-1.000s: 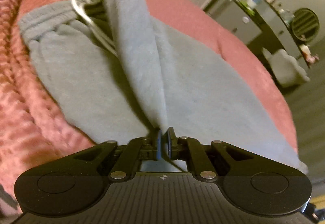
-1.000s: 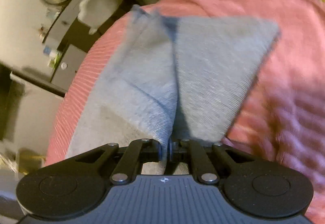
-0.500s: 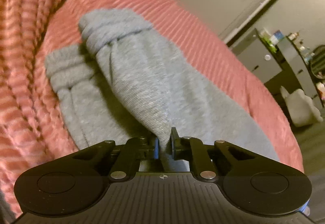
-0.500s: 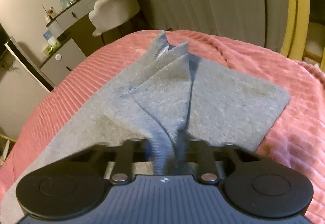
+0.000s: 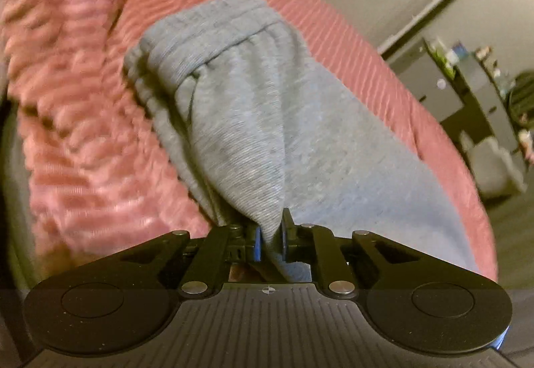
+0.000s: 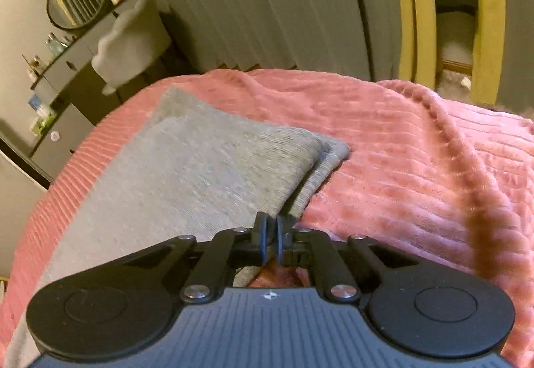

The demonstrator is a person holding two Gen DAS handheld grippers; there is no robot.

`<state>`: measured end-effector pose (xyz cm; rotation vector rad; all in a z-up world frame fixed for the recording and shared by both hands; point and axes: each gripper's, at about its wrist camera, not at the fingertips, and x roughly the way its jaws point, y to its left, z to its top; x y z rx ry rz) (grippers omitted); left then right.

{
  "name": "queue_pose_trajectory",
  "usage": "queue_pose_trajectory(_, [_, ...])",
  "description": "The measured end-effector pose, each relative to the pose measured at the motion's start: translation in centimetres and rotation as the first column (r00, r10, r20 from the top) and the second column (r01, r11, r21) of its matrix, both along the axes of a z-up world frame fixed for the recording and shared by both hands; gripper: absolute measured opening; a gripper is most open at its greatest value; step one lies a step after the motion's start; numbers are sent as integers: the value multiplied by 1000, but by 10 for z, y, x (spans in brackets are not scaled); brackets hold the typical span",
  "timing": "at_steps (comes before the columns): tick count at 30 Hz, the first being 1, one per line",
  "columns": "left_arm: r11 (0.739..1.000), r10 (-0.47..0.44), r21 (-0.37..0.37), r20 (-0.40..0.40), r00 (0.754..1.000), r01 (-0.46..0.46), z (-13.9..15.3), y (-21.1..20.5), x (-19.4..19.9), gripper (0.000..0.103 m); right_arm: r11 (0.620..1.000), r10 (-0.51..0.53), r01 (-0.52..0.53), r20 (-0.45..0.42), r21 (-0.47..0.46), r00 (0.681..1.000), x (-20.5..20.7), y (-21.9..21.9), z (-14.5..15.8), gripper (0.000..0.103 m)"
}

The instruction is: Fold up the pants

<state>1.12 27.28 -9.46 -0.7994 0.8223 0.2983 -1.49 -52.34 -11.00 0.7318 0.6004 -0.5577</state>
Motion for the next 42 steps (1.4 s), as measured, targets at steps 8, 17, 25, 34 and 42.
queue_pose_trajectory(8, [999,-16,36,45,999,15,16,1,1,17,996,3,-12,100,90,995,8,-10,4,55])
queue_pose_trajectory(17, [992,-3,128,87,996,-8,14,-7,-9,77,978,70,-88,100,190,993,18,-1,-11,22])
queue_pose_trajectory(25, [990,-91,120,87,992,80,17,-18,12,66,939,164,-195,128,283,978,38,16,-13,23])
queue_pose_trajectory(34, [993,-96,73,56,994,92,12,-8,18,14,959,193,-215,133,186,972,39,34,1,6])
queue_pose_trajectory(42, [983,-137,127,23,990,133,23,-8,1,22,976,194,-206,144,76,970,26,34,32,7])
